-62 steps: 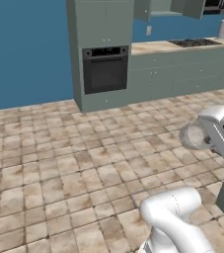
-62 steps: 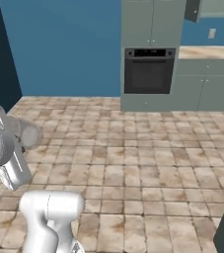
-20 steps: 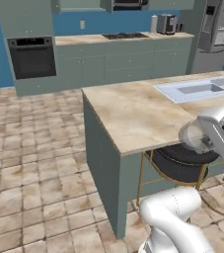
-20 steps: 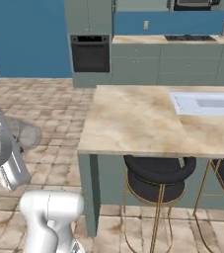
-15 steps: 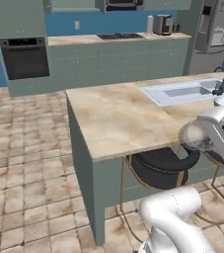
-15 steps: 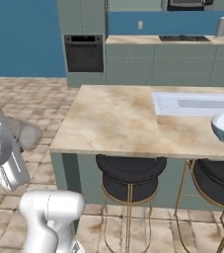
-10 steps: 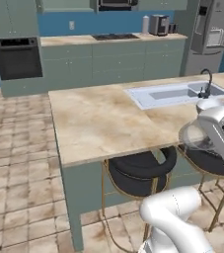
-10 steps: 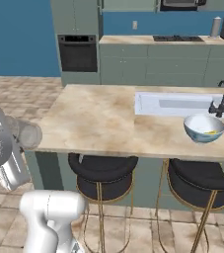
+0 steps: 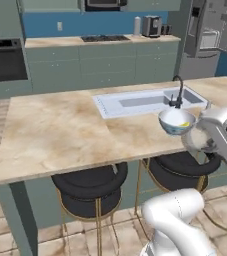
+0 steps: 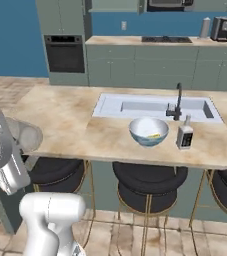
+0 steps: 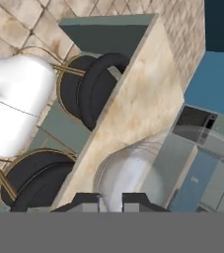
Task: There is a bowl on the dining counter. Grab a lemon wedge from the fridge and place it in the bowl. Then get the liquor bottle and glass cup from the cabinet and place them next to the bowl.
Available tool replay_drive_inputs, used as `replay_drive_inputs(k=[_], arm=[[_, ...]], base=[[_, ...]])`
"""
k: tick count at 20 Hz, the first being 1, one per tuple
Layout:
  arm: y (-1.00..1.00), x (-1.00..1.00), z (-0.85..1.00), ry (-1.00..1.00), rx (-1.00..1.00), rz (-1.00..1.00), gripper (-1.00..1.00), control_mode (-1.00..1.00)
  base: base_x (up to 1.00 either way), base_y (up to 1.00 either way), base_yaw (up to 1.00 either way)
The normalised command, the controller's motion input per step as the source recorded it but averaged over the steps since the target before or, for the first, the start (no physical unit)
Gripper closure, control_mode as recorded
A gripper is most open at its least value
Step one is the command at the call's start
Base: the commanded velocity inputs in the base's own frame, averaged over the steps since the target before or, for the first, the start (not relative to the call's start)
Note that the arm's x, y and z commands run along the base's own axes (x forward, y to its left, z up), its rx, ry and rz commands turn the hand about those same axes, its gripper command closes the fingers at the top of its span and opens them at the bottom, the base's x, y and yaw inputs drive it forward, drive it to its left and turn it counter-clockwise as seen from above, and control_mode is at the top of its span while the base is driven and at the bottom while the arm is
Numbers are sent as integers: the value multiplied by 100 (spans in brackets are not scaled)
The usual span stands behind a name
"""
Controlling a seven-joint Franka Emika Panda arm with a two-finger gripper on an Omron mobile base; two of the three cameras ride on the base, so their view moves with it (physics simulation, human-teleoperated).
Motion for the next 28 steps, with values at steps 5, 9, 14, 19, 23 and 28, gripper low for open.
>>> replay_drive_inputs(k=[5, 9, 14, 19, 23, 28], arm=[[0, 0, 0, 0, 0, 0, 100, 100], [0, 0, 0, 0, 0, 0, 100, 100], [13, 30, -12, 8, 0, 0, 100, -100], [17, 83, -27, 34, 0, 0, 100, -100], [0, 89, -33, 39, 1, 1, 100, -100], [0, 69, -57, 25, 0, 7, 100, -100]], base=[[84, -70, 3], [76, -8, 0], [42, 7, 0], [0, 0, 0], [0, 0, 0], [0, 0, 0]])
